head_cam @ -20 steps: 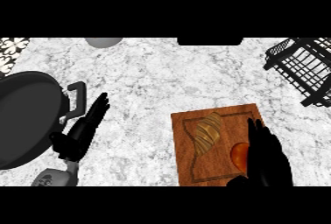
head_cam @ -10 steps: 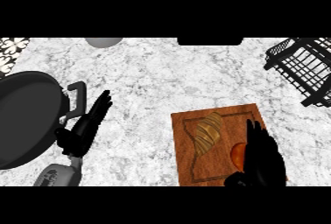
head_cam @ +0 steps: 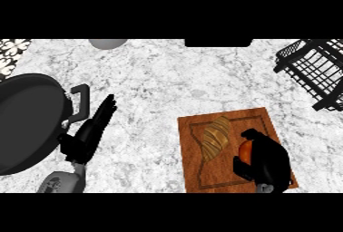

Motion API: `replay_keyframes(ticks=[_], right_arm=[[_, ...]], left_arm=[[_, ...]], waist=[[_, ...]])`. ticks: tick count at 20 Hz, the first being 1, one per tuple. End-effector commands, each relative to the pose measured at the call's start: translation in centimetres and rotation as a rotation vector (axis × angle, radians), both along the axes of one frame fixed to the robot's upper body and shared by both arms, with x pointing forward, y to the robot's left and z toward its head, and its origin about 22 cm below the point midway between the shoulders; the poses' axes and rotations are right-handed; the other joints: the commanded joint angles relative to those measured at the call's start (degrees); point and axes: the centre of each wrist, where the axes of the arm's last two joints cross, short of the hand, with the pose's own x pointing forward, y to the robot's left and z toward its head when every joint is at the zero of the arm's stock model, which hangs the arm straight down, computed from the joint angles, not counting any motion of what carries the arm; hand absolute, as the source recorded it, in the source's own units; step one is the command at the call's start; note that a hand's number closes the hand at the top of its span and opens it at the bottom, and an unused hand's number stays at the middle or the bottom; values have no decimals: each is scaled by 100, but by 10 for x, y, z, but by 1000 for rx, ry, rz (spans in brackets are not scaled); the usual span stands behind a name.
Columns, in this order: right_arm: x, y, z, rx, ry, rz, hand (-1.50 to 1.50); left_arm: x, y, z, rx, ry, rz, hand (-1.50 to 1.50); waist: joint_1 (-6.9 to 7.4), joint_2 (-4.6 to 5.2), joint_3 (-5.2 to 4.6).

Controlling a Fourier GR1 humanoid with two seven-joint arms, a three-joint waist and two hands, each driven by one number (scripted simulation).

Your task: Pick the tomato from the cutting board and place it in the tiered basket

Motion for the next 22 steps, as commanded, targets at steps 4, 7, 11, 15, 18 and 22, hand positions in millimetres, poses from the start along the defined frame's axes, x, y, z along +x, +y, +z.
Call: replay_keyframes(ticks=[4, 7, 11, 15, 18, 22], right_arm=[[-4, 14, -15, -8, -108, 34, 150], [-1, 0, -11, -11, -91, 28, 150], [-6, 20, 11, -33, -153, 27, 150], [-25, -106, 5, -121, -47, -256, 150], [-44, -179, -3, -162, 66, -516, 150], [-57, -237, 59, -68, -197, -580, 150]], left_arm=[[14, -3, 2, -1, -5, 7, 0], [17, -13, 13, -6, 23, -2, 0], [6, -12, -7, -8, 7, 4, 0], [-5, 12, -4, 2, 10, 50, 0], [-3, 17, -1, 1, -3, 74, 0], [-5, 22, 1, 1, 6, 80, 0]], waist=[[-13, 0, 0], [-12, -3, 0], [-15, -3, -1], [-255, -21, 5], [-527, -4, 15], [-423, -78, 7]])
